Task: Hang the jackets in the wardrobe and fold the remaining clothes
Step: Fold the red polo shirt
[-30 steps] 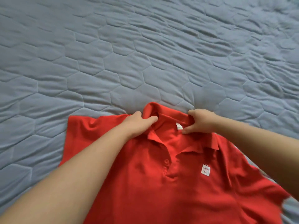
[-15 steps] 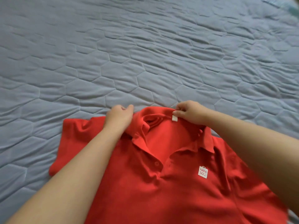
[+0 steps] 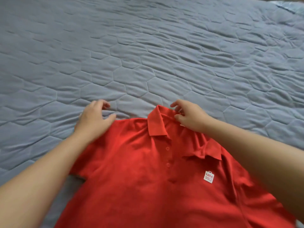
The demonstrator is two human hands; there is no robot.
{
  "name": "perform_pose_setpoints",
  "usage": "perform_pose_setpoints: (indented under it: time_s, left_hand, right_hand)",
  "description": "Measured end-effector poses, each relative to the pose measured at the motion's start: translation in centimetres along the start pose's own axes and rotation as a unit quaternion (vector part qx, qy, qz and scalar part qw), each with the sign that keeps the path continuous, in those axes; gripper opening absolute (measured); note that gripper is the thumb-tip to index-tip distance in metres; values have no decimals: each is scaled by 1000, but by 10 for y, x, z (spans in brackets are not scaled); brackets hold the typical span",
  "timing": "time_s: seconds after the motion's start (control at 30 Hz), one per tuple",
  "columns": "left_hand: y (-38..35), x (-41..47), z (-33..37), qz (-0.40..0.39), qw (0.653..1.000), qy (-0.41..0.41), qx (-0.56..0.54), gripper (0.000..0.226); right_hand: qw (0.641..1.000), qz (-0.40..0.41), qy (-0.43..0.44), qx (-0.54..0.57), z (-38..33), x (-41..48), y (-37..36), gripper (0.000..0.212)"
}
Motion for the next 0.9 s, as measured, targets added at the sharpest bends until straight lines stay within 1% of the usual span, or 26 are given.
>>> perform_pose_setpoints:
  time_s: [0.03,0.07,0.1,0.13,0.17,0.2,0.23,0.3,0.33,0.37,0.4,0.47,0.5,0.53,0.57,0.6,0.63,0.67,0.7,0.73,0.77,0.8,0.83,0.87,0.9]
  left_hand:
    - [9,-6,-28,-13,999,36,13,39]
    - [14,-13,-52,-34,995,92,-28,41]
    - [13,-20,-70,-68,985,145,-69,36]
    - [8,-26,-80,-108,971,177,-121,26]
    - [6,-31,-84,-135,961,188,-154,16]
    - [6,-31,-88,-127,957,186,-185,15]
    - [11,-28,-93,-89,955,183,-215,20]
    - [28,-24,-106,18,932,214,-292,25]
    - [33,-23,-111,61,920,224,-316,24]
    - [32,-23,-116,75,921,230,-306,19]
    - [27,-26,-121,69,929,242,-271,12]
    - [14,-32,-133,69,942,266,-193,32]
    - [12,-31,-135,84,942,268,-184,36]
    - [11,-30,-135,88,939,277,-186,34]
    - [12,-29,-135,82,927,292,-222,33]
    - [11,-31,-135,59,907,312,-277,33]
    - [7,-37,-134,24,878,328,-348,31]
    - [3,-47,-130,-22,841,342,-418,28]
    - [-1,-58,-128,-74,818,350,-450,27]
    - [-3,-67,-123,-115,818,348,-443,24]
    - [-1,-72,-121,-130,834,339,-416,18]
    - [5,-74,-122,-108,859,326,-379,12]
    - [14,-72,-126,-55,888,313,-333,12]
    - [25,-70,-132,4,916,299,-267,17]
    - [32,-68,-138,44,938,281,-199,24]
  right_hand:
    - [999,-20,30,7,-13,4,-2,46]
    - [998,-42,50,2,-24,8,-6,52]
    - [996,-58,67,-15,-34,14,-9,53]
    - [993,-67,83,-40,-41,21,-13,48]
    - [991,-76,95,-54,-48,27,-16,39]
    - [991,-85,98,-37,-54,32,-18,31]
    - [991,-91,92,19,-57,37,-18,28]
    - [980,-80,52,172,-56,43,-10,29]
    - [972,-75,28,221,-48,48,-7,29]
    - [969,-79,3,236,-39,51,-9,29]
    - [972,-85,-17,217,-30,53,-14,27]
    - [984,-80,-51,150,-16,58,-29,22]
    - [985,-75,-68,136,-12,59,-35,19]
    - [983,-69,-90,142,-9,60,-39,16]
    - [977,-68,-124,157,-5,62,-40,12]
    - [966,-78,-167,184,-3,60,-40,12]
    - [953,-98,-203,202,-2,57,-39,18]
    - [944,-124,-228,201,-5,52,-36,26]
    - [948,-149,-233,158,-10,46,-33,33]
    - [958,-171,-216,84,-16,42,-30,36]
    - [966,-176,-189,10,-23,40,-29,37]
    - [975,-155,-153,-36,-32,42,-27,36]
    - [983,-122,-136,-35,-39,46,-25,31]
    - [988,-92,-127,-3,-45,49,-24,25]
    - [990,-66,-123,25,-47,51,-23,18]
Point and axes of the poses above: each hand's wrist, its own x-axis towards the middle knuckle, its own y-axis out of the back of the hand, z = x × y, the point moved 6 cm from there along x, towards the middle knuckle, and after that the axes turned 2 degrees about -y, right-handed, at the moved point
